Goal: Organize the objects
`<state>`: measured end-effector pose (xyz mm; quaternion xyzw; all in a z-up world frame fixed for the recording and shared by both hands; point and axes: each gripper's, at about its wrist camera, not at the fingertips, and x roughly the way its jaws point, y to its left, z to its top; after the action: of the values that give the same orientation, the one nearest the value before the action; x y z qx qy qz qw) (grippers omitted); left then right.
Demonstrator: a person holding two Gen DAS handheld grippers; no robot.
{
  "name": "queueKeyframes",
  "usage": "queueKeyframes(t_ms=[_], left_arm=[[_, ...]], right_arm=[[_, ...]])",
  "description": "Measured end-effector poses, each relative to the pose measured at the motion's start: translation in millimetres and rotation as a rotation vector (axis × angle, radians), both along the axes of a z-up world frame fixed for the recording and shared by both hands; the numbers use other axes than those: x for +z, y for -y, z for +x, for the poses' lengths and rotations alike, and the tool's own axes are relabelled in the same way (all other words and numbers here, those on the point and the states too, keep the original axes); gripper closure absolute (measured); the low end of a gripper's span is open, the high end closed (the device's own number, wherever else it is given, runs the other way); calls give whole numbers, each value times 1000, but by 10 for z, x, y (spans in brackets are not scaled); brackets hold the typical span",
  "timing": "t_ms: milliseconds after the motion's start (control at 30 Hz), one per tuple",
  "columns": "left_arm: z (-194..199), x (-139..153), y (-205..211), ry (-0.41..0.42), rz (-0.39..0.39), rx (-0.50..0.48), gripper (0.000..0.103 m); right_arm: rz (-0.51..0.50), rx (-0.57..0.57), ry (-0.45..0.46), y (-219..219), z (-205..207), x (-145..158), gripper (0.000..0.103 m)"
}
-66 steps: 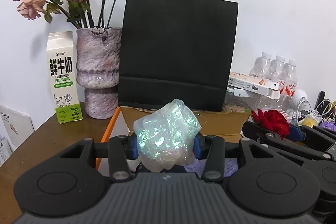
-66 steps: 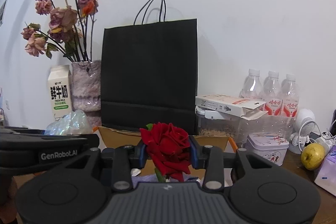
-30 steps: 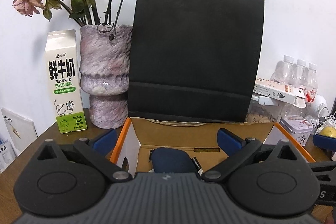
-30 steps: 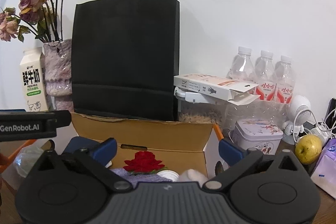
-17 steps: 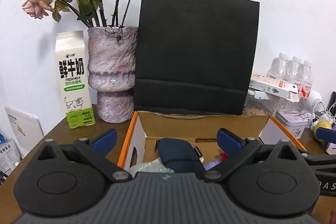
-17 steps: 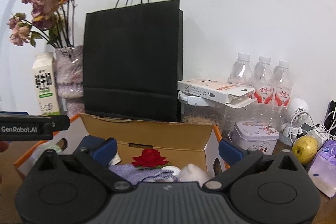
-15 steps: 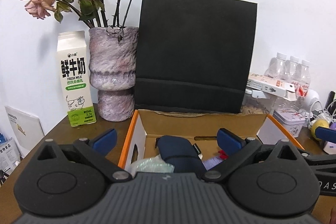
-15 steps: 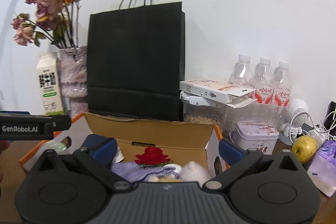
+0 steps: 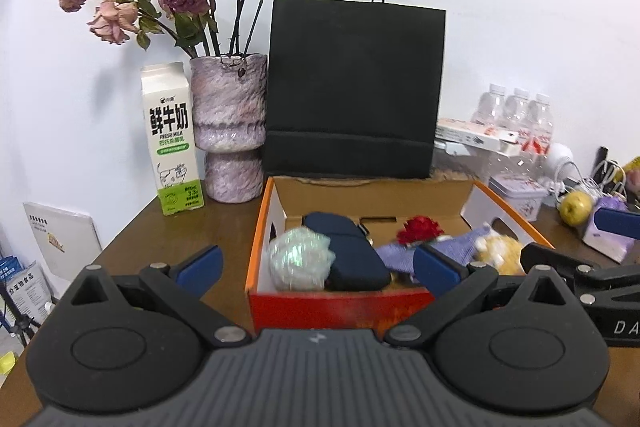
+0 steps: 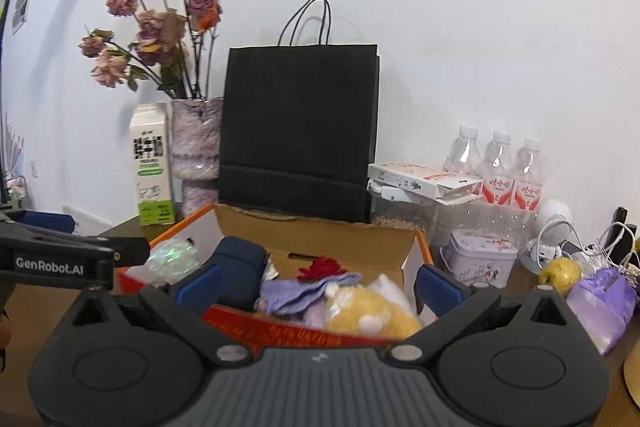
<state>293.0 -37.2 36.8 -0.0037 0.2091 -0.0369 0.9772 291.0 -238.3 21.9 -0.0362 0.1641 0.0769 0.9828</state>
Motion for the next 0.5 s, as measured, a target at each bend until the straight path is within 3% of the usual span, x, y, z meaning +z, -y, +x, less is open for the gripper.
queueKeyframes(t_ms=[500], left_arm=[[-1158,-66,-157,-40,7,-27,0]], right_arm=[[29,27,-7,2,-1293,24,0]])
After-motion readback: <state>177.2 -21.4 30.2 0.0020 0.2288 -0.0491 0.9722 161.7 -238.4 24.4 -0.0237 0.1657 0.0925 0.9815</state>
